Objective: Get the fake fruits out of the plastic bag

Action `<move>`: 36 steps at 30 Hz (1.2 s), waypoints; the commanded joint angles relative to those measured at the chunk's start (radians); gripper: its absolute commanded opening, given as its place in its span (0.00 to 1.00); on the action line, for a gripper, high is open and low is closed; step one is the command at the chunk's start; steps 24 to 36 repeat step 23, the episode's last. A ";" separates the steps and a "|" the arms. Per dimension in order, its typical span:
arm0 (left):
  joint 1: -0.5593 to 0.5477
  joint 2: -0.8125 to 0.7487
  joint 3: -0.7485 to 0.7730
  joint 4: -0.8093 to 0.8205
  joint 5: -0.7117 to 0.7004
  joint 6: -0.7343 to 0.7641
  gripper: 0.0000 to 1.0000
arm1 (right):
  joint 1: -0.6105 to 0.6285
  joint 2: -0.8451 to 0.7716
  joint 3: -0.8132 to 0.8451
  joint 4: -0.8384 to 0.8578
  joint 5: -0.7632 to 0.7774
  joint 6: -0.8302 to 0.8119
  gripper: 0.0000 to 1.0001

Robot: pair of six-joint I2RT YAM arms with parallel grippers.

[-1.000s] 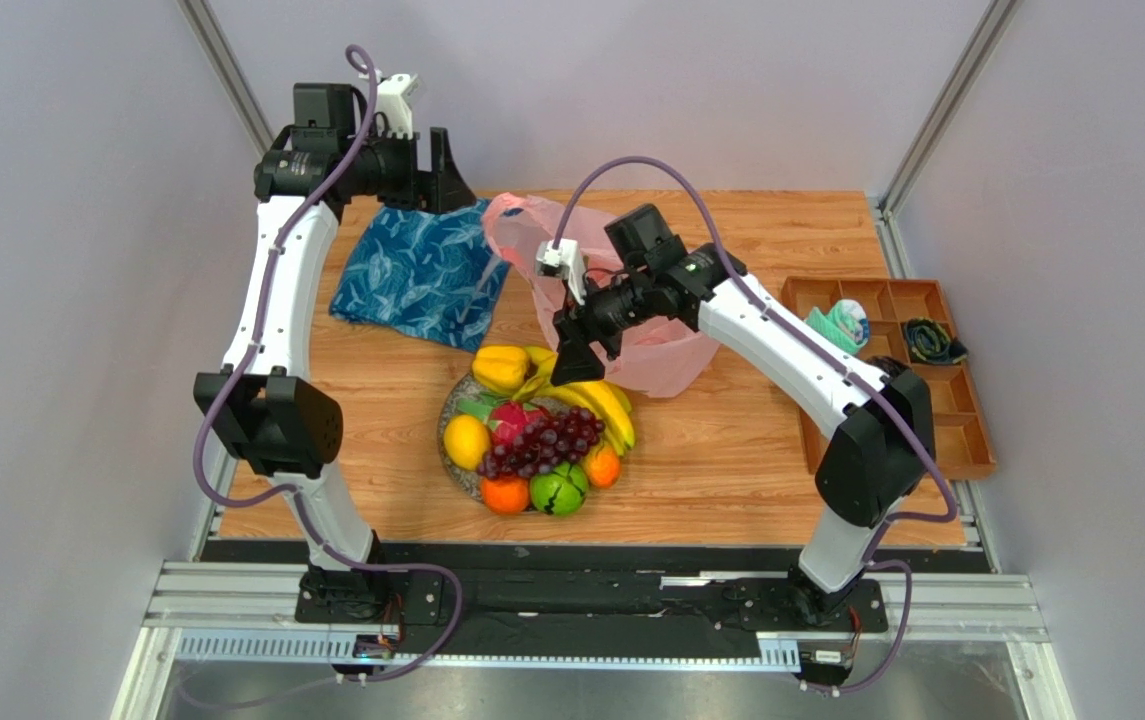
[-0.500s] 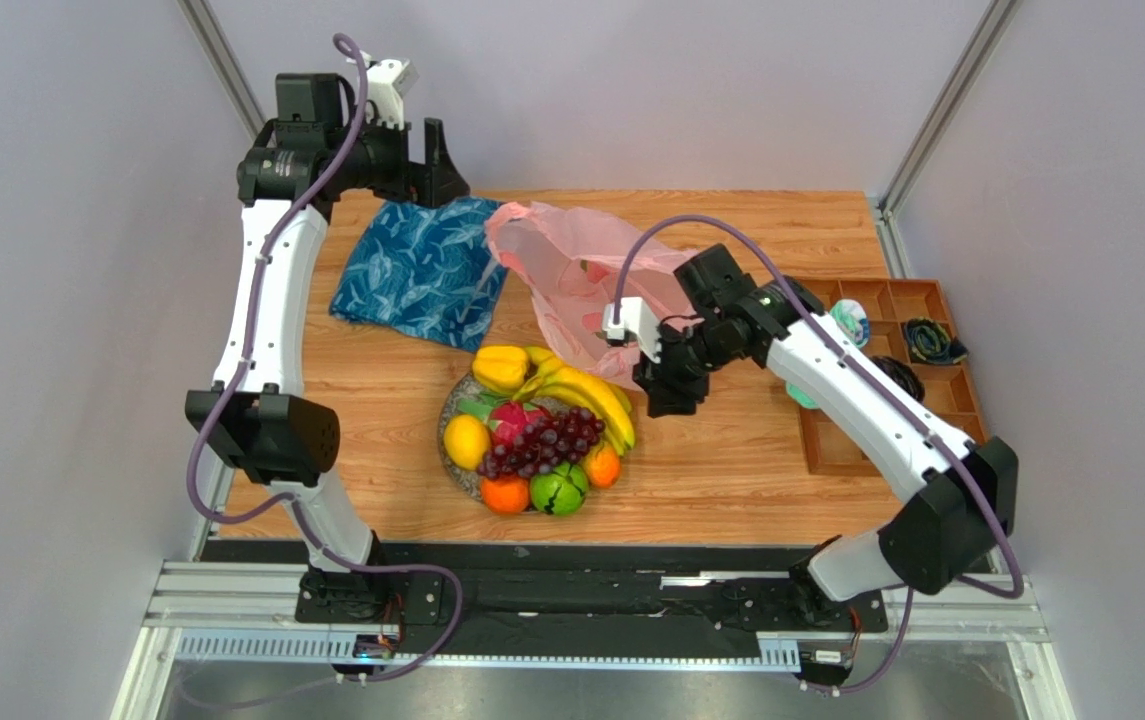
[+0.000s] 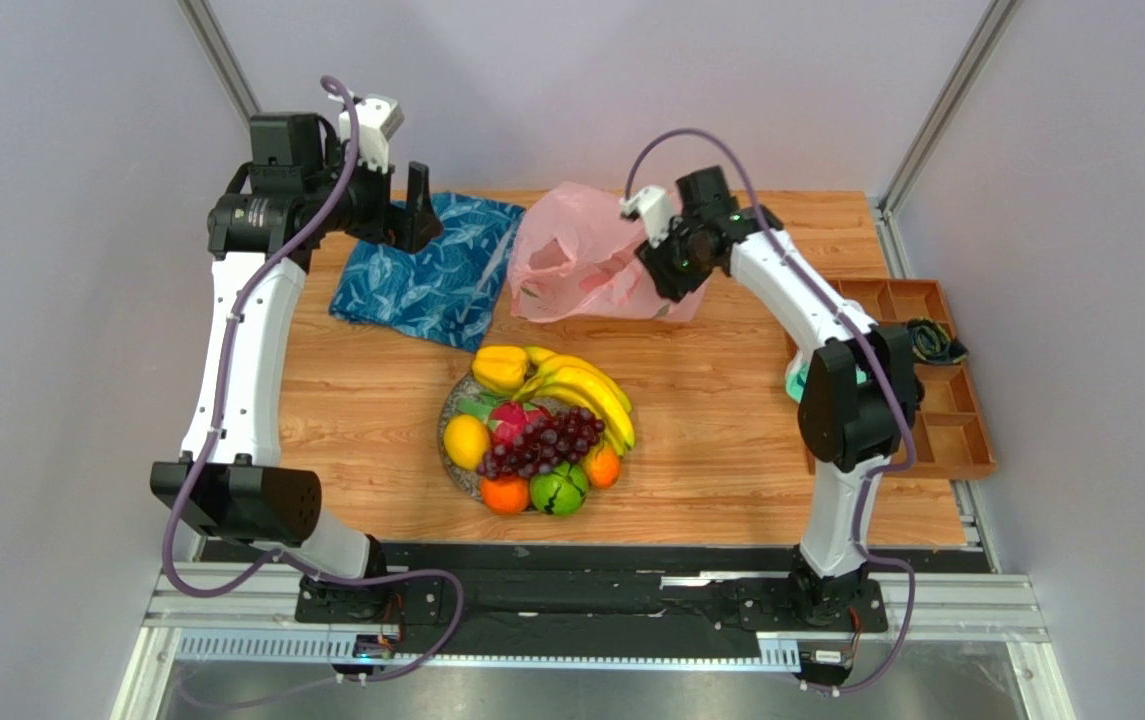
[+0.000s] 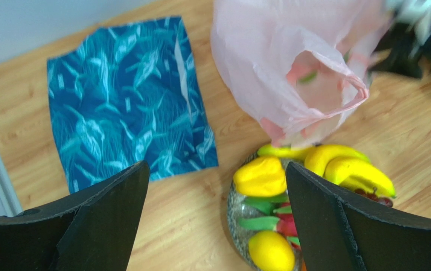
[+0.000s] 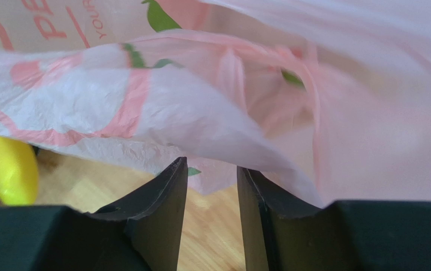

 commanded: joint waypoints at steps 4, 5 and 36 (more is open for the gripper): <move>0.034 -0.145 -0.243 -0.004 -0.081 0.068 0.99 | -0.052 -0.214 -0.005 0.001 -0.080 0.137 0.53; 0.034 -0.157 -0.270 0.001 -0.088 0.068 0.99 | -0.051 -0.245 -0.047 -0.007 -0.111 0.132 0.57; 0.035 -0.303 -0.587 0.104 -0.150 -0.038 0.99 | -0.049 -0.461 -0.359 -0.074 0.059 0.217 1.00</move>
